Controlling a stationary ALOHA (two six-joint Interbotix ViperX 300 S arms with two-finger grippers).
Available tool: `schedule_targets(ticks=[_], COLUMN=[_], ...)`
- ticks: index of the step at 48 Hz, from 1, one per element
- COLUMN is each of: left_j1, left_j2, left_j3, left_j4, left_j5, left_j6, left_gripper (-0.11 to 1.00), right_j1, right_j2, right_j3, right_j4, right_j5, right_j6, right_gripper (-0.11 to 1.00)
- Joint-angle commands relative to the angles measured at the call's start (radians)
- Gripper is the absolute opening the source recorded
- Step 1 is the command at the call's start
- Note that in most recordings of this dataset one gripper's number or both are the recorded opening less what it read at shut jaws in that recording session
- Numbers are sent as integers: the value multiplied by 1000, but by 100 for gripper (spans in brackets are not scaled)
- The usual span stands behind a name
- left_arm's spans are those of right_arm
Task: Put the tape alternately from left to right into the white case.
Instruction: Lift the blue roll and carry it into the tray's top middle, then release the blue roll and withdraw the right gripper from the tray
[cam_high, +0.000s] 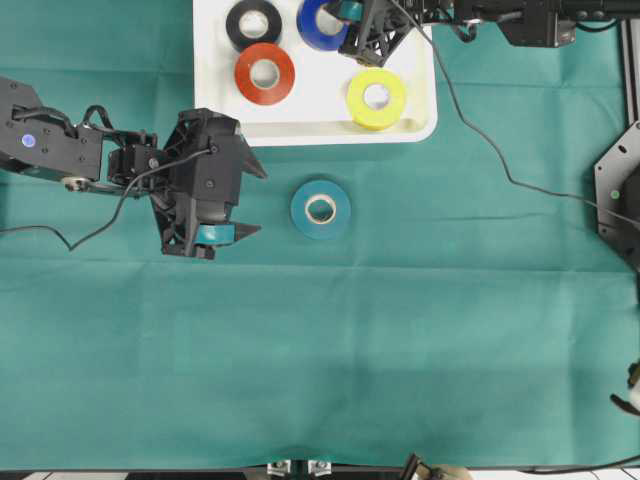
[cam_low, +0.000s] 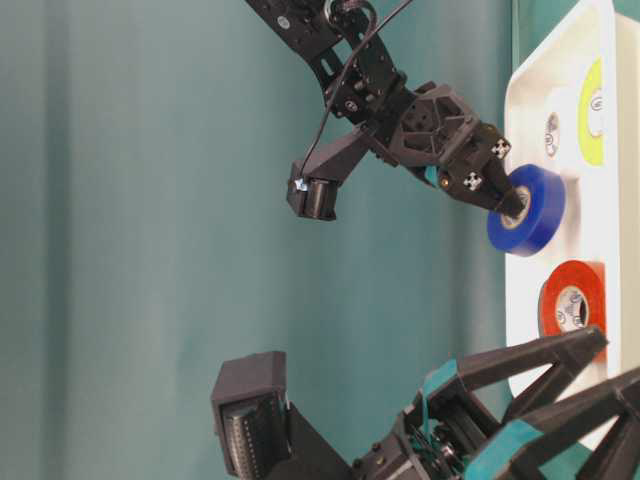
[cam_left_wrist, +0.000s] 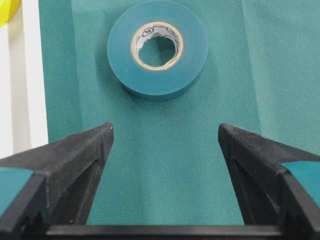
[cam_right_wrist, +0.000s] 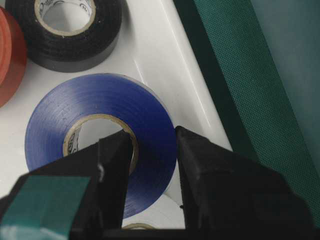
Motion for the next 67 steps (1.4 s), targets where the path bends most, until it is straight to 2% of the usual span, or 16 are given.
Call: schedule_targets(ticks=[1, 18, 20, 27, 30, 34, 53, 67], left_j1=[-5, -5, -5, -5, -5, -5, -5, -5], left_j2=[-17, -18, -18, -21, -21, -21, -23, -23], left_j3=[8, 9, 9, 9, 9, 9, 9, 9], left_j4=[-2, -2, -2, -2, 0, -2, 0, -2], left_j5=[-8, -8, -8, -8, -8, -8, -8, -8], left_j6=[-2, -2, -2, 0, 0, 0, 0, 0], left_gripper=[83, 82, 82, 82, 83, 82, 82, 82], right_j1=[2, 2, 2, 2, 2, 2, 5, 38], right_j2=[-18, -18, -18, -18, -18, -18, -20, -74], right_j3=[-23, -17, -15, -11, -9, -9, 0, 66], right_j4=[-2, -2, -2, -2, 0, -2, 0, 0], right_j5=[-20, -44, -44, -41, -43, -44, -46, -48], right_j6=[0, 0, 0, 0, 0, 0, 3, 6], right_gripper=[27, 28, 36, 79, 90, 86, 86, 86])
